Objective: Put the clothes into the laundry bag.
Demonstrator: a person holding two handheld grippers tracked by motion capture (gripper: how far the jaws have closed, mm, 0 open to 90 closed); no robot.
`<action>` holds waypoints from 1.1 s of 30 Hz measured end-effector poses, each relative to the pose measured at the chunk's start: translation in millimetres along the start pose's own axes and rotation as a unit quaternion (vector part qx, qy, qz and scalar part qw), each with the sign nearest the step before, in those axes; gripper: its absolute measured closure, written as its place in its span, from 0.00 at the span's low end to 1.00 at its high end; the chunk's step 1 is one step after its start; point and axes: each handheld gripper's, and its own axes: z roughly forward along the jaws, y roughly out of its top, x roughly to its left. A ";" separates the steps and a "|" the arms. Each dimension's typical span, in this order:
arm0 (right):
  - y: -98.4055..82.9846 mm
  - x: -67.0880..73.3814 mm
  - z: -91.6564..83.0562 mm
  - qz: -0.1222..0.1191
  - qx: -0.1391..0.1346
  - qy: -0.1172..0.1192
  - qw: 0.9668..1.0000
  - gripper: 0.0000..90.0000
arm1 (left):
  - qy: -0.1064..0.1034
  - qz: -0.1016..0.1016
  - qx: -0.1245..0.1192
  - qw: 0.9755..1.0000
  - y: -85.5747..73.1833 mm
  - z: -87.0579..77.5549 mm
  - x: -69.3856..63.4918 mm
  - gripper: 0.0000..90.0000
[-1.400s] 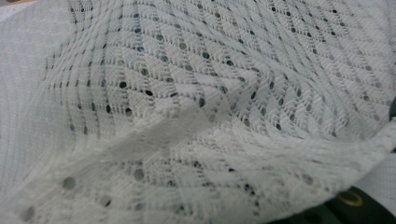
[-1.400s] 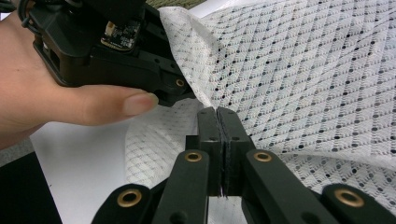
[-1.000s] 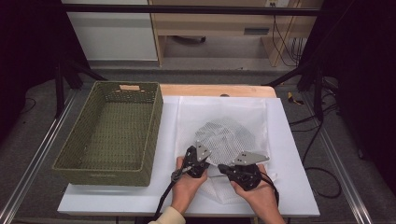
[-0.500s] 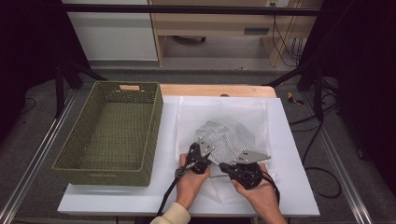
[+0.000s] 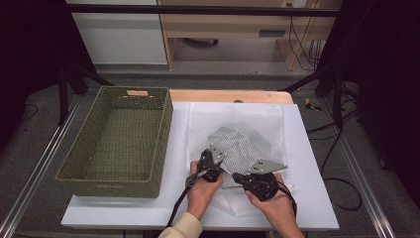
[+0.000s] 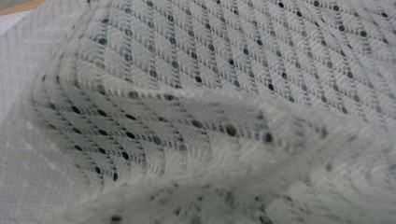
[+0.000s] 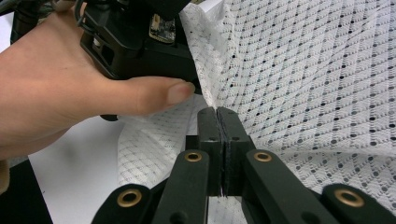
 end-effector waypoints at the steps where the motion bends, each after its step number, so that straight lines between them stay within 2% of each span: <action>1: 0.0 0.0 0.0 0.000 0.000 0.000 1.000 1.00 | 0.001 0.001 0.000 1.000 0.3 0.1 0.3 1.00; 17: 0.6 -0.5 0.9 0.002 0.000 0.000 1.000 1.00 | 0.016 0.000 0.002 1.000 4.3 6.3 6.4 1.00; 21: 0.5 -0.5 0.3 0.004 -0.001 0.000 1.000 1.00 | 0.013 -0.002 0.003 1.000 3.6 5.6 6.2 1.00; 23: 0.2 -0.2 0.1 0.003 -0.001 0.001 1.000 1.00 | 0.010 0.005 0.007 1.000 1.4 2.7 5.1 1.00; 27: 0.6 1.9 -1.4 0.000 -0.003 0.002 1.000 1.00 | 0.004 0.006 0.004 1.000 -4.9 -7.2 2.6 1.00; 33: 0.9 4.5 -7.3 -0.002 -0.009 0.002 1.000 1.00 | -0.005 0.012 -0.006 1.000 -14.4 -31.3 -3.4 1.00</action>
